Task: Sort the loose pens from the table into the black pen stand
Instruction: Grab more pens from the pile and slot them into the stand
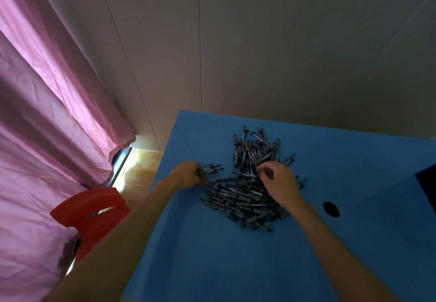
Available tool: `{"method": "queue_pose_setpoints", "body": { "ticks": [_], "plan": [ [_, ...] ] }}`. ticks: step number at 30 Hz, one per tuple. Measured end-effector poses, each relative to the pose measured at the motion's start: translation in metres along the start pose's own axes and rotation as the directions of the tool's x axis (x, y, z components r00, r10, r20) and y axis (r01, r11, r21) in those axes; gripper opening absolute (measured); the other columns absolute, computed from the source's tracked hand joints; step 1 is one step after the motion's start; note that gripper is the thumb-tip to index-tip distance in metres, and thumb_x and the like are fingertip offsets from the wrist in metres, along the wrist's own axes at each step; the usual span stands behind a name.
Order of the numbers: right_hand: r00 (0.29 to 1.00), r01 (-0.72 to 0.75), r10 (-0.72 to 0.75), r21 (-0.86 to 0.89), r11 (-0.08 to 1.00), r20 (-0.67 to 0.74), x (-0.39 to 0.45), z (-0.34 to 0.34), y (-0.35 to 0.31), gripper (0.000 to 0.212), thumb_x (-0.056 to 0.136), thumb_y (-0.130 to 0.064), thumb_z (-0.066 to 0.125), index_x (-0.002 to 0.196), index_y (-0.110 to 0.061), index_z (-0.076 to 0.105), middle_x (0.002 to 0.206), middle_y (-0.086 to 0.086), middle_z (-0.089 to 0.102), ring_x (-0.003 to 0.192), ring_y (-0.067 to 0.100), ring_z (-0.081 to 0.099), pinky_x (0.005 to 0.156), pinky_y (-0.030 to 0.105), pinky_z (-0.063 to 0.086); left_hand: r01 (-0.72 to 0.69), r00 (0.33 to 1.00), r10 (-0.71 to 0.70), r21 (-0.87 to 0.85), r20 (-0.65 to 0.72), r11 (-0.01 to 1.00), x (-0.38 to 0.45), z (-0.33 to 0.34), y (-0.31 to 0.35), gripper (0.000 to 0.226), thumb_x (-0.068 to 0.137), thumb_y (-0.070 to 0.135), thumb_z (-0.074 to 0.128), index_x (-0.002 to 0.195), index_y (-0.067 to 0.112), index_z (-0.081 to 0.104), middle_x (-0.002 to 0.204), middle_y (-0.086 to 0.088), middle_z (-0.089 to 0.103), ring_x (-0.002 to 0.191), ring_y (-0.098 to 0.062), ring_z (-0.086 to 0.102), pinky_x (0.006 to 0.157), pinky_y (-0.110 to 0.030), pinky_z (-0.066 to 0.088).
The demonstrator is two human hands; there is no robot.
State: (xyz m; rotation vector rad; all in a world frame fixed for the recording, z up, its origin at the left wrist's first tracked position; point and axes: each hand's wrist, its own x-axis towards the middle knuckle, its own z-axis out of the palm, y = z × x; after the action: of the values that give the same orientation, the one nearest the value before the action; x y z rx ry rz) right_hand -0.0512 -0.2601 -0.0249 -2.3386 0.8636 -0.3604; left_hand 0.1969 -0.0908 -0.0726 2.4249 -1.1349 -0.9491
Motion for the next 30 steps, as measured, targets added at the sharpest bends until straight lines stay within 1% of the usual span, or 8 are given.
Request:
{"method": "queue_pose_setpoints", "body": {
  "ticks": [6,10,13,15,19,22,26,30],
  "plan": [
    [1.0,-0.007,0.007,-0.007,1.0,-0.011,-0.002,-0.002,0.001,0.019,0.097,-0.011,0.06,0.11,-0.017,0.072,0.112,-0.004,0.067,0.099,0.008,0.06,0.091,0.023,0.048,0.017,0.991,-0.062,-0.346,-0.118,0.938,-0.004,-0.014,-0.007,0.034,0.079,0.027,0.084,0.065,0.013,0.056,0.062,0.0,0.046,0.062,-0.016,0.047,0.058,-0.029,0.029],
    [0.999,-0.005,0.005,-0.01,1.0,-0.037,-0.003,-0.001,-0.001,0.019,0.096,-0.01,0.06,0.108,-0.018,0.073,0.11,-0.004,0.067,0.098,0.007,0.059,0.089,0.019,0.045,0.088,0.95,-0.279,-0.737,-0.14,0.67,-0.006,-0.026,-0.008,0.02,0.081,0.023,0.081,0.082,0.006,0.071,0.06,0.0,0.041,0.048,-0.012,0.032,0.046,-0.025,0.023],
    [1.0,-0.014,0.013,-0.012,1.0,-0.028,-0.005,0.001,-0.002,0.019,0.097,-0.011,0.06,0.11,-0.019,0.072,0.109,-0.005,0.066,0.093,0.005,0.058,0.085,0.017,0.042,0.085,0.952,-0.293,-0.838,-0.091,0.538,-0.004,-0.028,-0.01,0.02,0.085,0.026,0.08,0.091,0.009,0.07,0.061,0.001,0.03,0.048,-0.011,0.024,0.043,-0.024,0.019],
    [0.999,-0.018,0.017,-0.014,1.0,-0.03,-0.006,0.003,-0.001,0.019,0.096,-0.01,0.061,0.109,-0.019,0.071,0.109,-0.005,0.066,0.094,0.006,0.058,0.086,0.017,0.042,0.07,0.954,-0.29,-0.881,-0.078,0.468,-0.002,-0.026,-0.01,0.025,0.089,0.029,0.076,0.097,0.008,0.067,0.063,0.001,0.033,0.049,-0.01,0.026,0.042,-0.022,0.022],
    [0.999,-0.023,0.023,0.007,1.0,-0.041,-0.006,0.001,-0.002,0.018,0.096,-0.01,0.062,0.108,-0.019,0.073,0.106,-0.007,0.065,0.094,0.005,0.058,0.085,0.018,0.043,0.035,0.946,-0.312,-0.928,-0.089,0.371,0.002,-0.021,0.004,0.039,0.103,0.049,0.044,0.087,0.016,0.056,0.089,-0.001,0.072,0.063,-0.013,0.06,0.052,-0.025,0.041],
    [0.999,-0.021,0.021,0.011,1.0,-0.046,-0.007,-0.001,-0.001,0.019,0.096,-0.009,0.061,0.107,-0.019,0.072,0.104,-0.008,0.065,0.092,0.004,0.059,0.085,0.021,0.047,-0.038,0.929,-0.347,-0.967,-0.127,0.252,0.004,-0.017,0.015,0.037,0.104,0.048,0.043,0.093,0.013,0.053,0.07,-0.002,0.061,0.057,-0.019,0.064,0.055,-0.033,0.056],
    [0.999,-0.017,0.017,0.01,1.0,-0.05,-0.009,-0.002,0.001,0.019,0.096,-0.009,0.059,0.106,-0.02,0.071,0.103,-0.009,0.064,0.095,0.007,0.058,0.087,0.022,0.047,-0.109,0.898,-0.335,-0.883,-0.284,0.456,0.009,-0.011,0.021,0.037,0.087,0.021,0.077,0.076,0.017,0.042,0.057,0.001,0.034,0.048,-0.017,0.035,0.046,-0.029,0.042],
    [0.998,-0.031,0.032,0.017,0.999,-0.049,-0.011,-0.003,0.006,0.02,0.095,-0.007,0.06,0.105,-0.021,0.072,0.101,-0.007,0.064,0.092,0.009,0.06,0.086,0.027,0.051,-0.201,0.787,-0.423,-0.836,-0.448,0.511,0.013,-0.008,0.036,0.032,0.086,0.014,0.067,0.07,0.015,0.04,0.057,-0.005,0.036,0.05,-0.018,0.036,0.051,-0.032,0.036]
  ]
}}
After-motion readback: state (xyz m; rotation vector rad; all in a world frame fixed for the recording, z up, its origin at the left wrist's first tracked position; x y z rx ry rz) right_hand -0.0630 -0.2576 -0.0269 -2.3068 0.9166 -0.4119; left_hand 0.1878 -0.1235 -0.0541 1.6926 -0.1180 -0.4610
